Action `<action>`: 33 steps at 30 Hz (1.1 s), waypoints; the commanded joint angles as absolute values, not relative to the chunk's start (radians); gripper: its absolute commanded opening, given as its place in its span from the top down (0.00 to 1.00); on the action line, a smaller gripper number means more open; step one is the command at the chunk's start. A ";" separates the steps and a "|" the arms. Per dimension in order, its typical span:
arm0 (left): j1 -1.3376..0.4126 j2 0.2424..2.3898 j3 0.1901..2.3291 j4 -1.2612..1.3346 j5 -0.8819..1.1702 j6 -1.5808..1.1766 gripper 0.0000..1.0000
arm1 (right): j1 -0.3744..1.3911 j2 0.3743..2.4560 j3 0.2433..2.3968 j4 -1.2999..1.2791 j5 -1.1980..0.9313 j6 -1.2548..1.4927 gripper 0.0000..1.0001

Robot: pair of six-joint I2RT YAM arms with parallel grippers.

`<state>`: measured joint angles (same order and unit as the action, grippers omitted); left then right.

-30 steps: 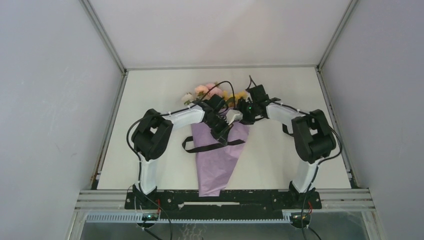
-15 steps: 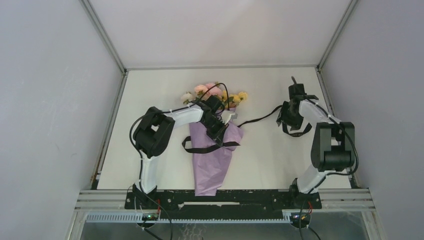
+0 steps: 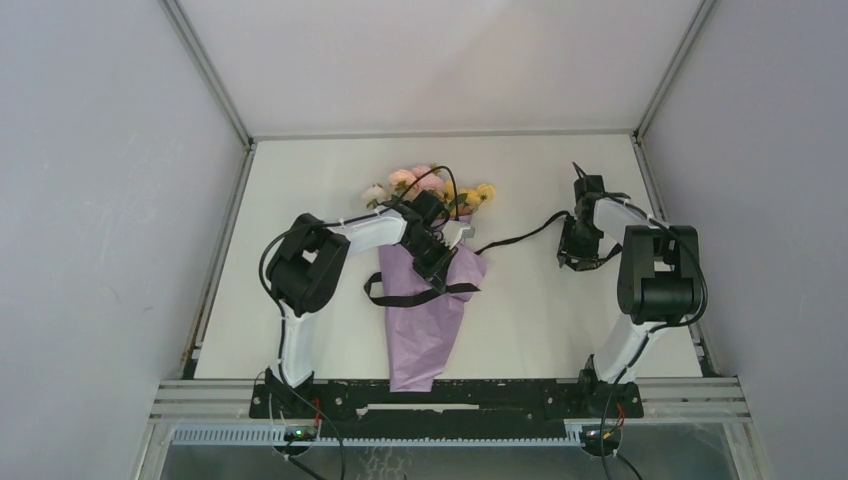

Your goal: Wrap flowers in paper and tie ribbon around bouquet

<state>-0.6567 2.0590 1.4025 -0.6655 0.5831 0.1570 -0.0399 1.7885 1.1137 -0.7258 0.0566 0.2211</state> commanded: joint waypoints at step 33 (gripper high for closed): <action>-0.503 2.065 1.536 -0.623 0.733 0.100 1.00 | 1.217 1.386 1.199 -0.219 -0.514 0.136 1.00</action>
<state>-0.5064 2.0617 1.4796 -0.6479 0.6857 0.1200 1.2324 1.3388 1.1755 -0.6216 -0.5529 0.1207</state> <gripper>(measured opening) 0.003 0.006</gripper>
